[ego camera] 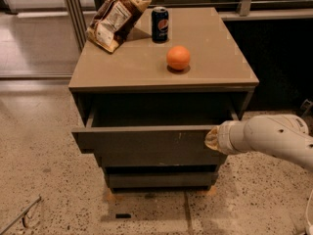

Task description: Close top drawer

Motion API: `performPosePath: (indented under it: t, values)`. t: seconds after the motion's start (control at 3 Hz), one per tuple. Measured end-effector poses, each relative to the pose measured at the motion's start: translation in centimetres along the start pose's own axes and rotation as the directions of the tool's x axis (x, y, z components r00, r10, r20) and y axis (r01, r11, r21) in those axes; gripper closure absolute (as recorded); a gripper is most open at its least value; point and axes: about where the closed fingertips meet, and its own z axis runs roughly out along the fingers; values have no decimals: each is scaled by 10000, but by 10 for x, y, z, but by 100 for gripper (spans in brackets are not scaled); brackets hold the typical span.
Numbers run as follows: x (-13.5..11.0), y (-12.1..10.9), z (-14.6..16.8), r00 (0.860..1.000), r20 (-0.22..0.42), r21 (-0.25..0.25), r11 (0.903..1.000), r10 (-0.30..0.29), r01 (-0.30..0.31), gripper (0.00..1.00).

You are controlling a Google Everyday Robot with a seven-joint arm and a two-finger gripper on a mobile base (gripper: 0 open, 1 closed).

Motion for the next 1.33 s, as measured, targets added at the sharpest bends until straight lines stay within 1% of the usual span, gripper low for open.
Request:
performPosePath:
  t: [0.33, 0.67, 1.0, 1.33]
  values:
    - [7, -20, 14, 9988, 395, 249, 9992, 291, -301, 100]
    - [10, -43, 29, 9969, 666, 420, 9981, 415, -443, 100]
    - [7, -73, 41, 9960, 831, 666, 9971, 320, -376, 100]
    - [7, -73, 41, 9960, 831, 664, 9971, 321, -376, 100]
